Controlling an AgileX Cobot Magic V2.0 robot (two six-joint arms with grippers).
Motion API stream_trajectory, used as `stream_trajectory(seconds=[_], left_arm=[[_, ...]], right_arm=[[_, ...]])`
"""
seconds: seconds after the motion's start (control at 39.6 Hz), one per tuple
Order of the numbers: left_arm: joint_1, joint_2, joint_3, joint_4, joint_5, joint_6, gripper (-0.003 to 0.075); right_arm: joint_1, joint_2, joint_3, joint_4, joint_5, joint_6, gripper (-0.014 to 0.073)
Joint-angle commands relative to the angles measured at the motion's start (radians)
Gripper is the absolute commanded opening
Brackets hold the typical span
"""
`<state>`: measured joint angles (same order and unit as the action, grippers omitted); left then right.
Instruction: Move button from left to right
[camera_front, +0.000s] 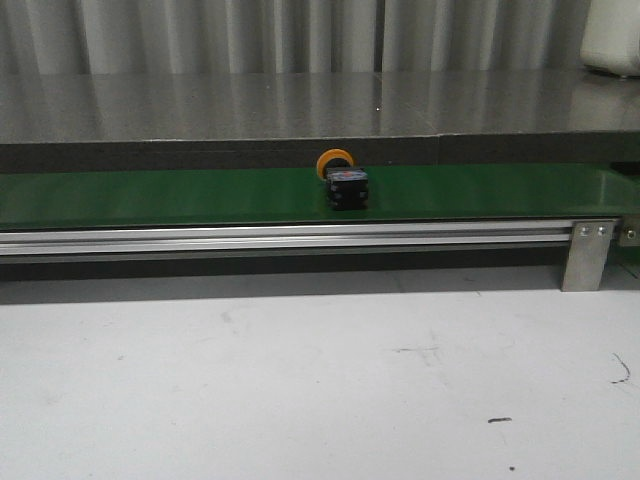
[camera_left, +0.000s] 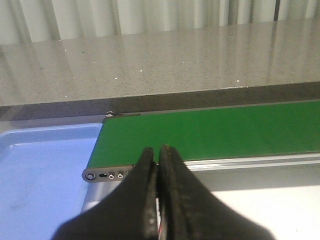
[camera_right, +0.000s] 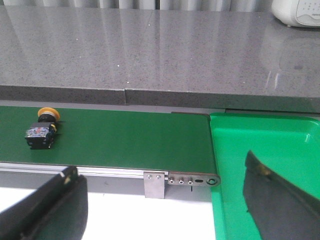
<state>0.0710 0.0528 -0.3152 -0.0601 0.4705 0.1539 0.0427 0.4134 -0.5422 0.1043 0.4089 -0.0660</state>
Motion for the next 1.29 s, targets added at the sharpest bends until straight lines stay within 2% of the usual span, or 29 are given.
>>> stream_trajectory(seconds=[0.0,0.96,1.26], left_arm=[[-0.006,0.012,-0.024,-0.009,-0.083,-0.014,-0.0021],[-0.006,0.012,-0.024,-0.009,-0.083,-0.014,-0.0021],[-0.006,0.012,-0.024,-0.009,-0.083,-0.014,-0.0021]], right_arm=[[-0.006,0.013,-0.037,0.002,-0.081,-0.002,0.0644],[-0.006,0.016,-0.037,0.002,-0.097,-0.002,0.0644],[-0.006,0.087,-0.037,0.002,-0.103,-0.002,0.0644]])
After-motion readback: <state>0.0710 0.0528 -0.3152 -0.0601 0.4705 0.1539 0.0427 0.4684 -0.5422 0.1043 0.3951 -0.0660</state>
